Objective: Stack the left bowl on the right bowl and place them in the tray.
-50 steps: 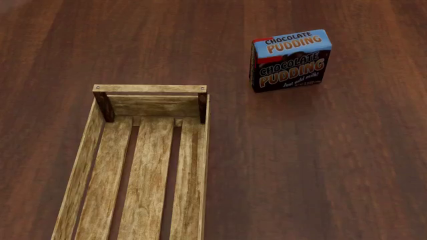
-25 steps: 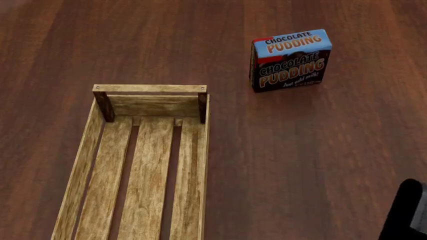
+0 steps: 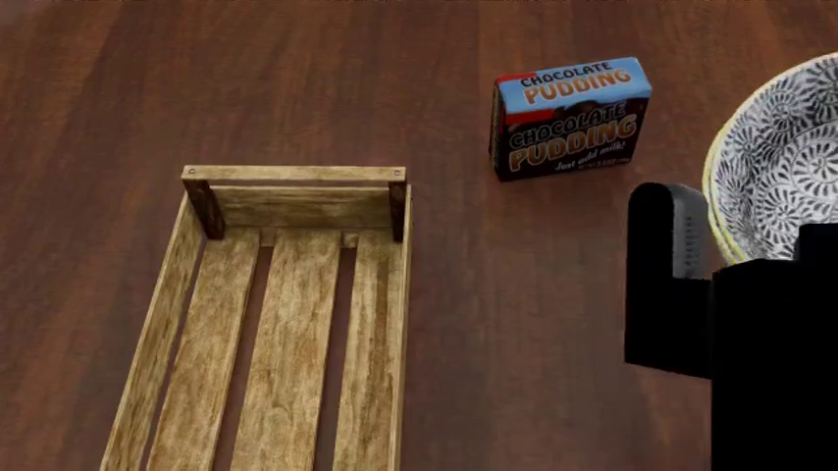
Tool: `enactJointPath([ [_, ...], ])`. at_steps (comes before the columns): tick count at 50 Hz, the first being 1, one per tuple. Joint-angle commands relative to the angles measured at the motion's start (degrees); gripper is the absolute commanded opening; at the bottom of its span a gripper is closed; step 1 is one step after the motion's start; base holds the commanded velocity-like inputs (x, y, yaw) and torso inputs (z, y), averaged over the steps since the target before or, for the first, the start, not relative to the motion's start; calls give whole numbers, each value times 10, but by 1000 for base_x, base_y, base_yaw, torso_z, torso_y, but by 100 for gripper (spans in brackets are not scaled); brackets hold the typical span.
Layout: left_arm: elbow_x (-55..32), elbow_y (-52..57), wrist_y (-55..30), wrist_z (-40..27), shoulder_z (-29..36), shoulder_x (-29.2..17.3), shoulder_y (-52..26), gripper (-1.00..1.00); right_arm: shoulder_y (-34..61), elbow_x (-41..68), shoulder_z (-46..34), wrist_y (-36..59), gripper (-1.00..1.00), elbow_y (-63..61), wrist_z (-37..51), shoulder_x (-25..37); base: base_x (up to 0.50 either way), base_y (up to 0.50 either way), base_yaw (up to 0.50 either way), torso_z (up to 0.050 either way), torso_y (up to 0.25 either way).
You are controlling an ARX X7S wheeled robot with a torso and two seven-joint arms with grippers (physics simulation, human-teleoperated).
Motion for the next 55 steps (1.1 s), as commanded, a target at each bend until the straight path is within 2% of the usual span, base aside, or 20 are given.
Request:
enactJointPath([
  [1,9,0,4,-4,2,0,4,100,18,-230,-4,-48,-100,14,-183,-44,0,0,0,0,0],
  [8,9,0,3,-6,0,0,4,100,13,-300,1,-114,-100,60,-238,-70,0,0,0,0,0],
  [10,8,0,2,-5,-1,0,3,100,12,-328,-3,-159,-100,77,-246,-79,0,0,0,0,0],
  [16,-6,0,-1,5,-10,0,-4,100,-16,-364,24,-265,-100,149,-250,-106,0,0,0,0,2],
  [23,-5,0,0,4,-8,0,-2,100,-44,-374,62,-343,-100,208,-253,-134,0,0,0,0,0],
  [30,-5,0,-1,3,-8,0,0,100,-62,-375,86,-379,-100,245,-257,-153,0,0,0,0,1],
  [35,-11,0,-2,6,-12,0,-3,100,-87,-366,137,-437,-100,270,-248,-194,0,0,0,0,2],
  [55,1,0,-1,-4,-11,0,2,100,-116,-364,183,-482,-100,244,-229,-227,0,0,0,1,1],
])
